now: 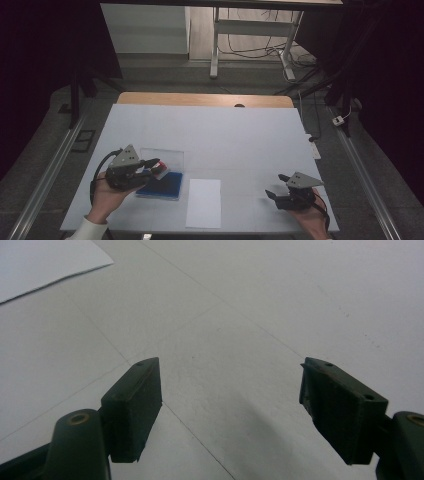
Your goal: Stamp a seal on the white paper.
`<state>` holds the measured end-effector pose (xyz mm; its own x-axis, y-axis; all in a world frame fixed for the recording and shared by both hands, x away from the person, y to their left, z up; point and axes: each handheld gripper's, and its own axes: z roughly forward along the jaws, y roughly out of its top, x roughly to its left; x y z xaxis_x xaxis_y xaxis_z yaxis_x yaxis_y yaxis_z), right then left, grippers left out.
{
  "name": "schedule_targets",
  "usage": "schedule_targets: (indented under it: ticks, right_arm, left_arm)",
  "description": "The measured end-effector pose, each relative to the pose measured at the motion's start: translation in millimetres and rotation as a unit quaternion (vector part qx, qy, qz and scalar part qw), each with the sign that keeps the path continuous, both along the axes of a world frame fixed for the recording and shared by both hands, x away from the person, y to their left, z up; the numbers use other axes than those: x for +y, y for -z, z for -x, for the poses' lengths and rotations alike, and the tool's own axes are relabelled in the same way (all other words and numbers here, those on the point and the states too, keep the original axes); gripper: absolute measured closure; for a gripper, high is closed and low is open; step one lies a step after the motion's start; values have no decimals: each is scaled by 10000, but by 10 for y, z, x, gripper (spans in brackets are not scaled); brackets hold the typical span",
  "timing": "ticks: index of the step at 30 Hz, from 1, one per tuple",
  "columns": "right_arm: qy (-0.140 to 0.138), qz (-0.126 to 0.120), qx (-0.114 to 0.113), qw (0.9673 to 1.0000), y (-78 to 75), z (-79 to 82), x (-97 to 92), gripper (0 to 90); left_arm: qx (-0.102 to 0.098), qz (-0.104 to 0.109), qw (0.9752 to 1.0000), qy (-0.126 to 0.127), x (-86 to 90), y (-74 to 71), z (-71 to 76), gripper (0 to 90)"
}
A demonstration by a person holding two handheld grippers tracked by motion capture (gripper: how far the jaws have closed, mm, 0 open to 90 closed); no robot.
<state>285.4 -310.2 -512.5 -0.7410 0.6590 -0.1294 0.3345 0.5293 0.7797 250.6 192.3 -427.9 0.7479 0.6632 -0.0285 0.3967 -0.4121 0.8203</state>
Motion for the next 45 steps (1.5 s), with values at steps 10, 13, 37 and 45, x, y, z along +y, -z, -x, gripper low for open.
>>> schedule_targets:
  ticks: [10, 13, 37, 45]
  right_arm:
    - [-9, -16, -3, 10000, 3, 12, -2, 245]
    - [-2, -11, -2, 10000, 4, 15, -8, 245]
    - [-8, 19, 0, 10000, 8, 15, -2, 246]
    - [-12, 28, -4, 10000, 1, 15, 0, 246]
  left_arm:
    - [-46, -29, 9999, 145, -121, -19, -9, 707]
    - [-23, -21, 9998, 214, -172, -14, -20, 707]
    - [40, -114, 9976, 676, -543, -1, -57, 706]
    - [113, -198, 9965, 800, -685, 30, -87, 707]
